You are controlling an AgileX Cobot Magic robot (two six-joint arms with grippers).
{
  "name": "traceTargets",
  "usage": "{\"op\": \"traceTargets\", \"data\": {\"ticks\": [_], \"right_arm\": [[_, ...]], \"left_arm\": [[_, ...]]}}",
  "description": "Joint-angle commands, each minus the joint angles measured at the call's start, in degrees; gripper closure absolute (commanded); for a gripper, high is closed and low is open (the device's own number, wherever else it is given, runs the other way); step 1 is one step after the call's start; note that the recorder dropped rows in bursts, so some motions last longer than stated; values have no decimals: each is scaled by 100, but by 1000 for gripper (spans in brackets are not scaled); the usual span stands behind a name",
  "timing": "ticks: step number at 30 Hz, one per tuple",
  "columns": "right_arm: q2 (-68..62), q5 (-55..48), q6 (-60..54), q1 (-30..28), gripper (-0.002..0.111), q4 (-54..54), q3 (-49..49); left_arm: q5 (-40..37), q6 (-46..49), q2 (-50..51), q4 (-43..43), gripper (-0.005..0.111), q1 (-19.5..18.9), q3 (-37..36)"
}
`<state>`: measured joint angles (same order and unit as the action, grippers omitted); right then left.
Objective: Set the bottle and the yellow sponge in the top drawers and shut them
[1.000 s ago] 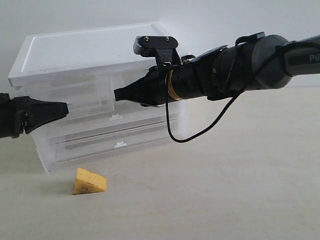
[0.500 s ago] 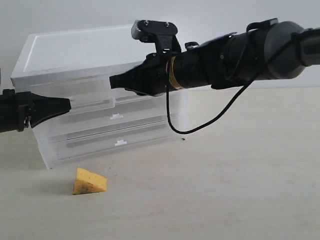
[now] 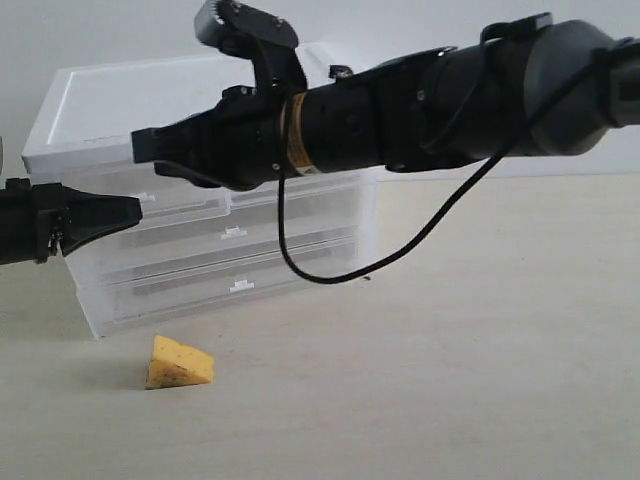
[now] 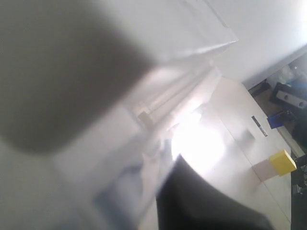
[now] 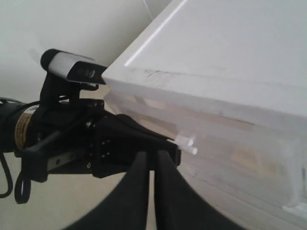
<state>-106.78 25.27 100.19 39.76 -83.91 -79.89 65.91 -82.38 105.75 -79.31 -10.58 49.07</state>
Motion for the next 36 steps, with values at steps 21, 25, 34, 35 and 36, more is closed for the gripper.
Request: {"op": "traceTargets", "data": {"ticks": [21,25,34,35,36], "right_arm": [[-1794,-1422,-463,421,108,857,-2078],[-1962,-1524,-463,421,108,857,-2248],[-2089,-2095,-581,421,108,867,-2551],[-2118,-2081,-581,421,108,867,-2551],[-2145,-1935,-581,421,108,867,-2551]], "left_arm": [[406,103,-471,-202,103,59,-527],[406,171,-1137,-355,103,59,-1115],[406,537,-1301,-205,103,47,-1864],[406,565,-1301,-250,103,47,-1879],[406,548,-1301,-138,103,47,-1879]]}}
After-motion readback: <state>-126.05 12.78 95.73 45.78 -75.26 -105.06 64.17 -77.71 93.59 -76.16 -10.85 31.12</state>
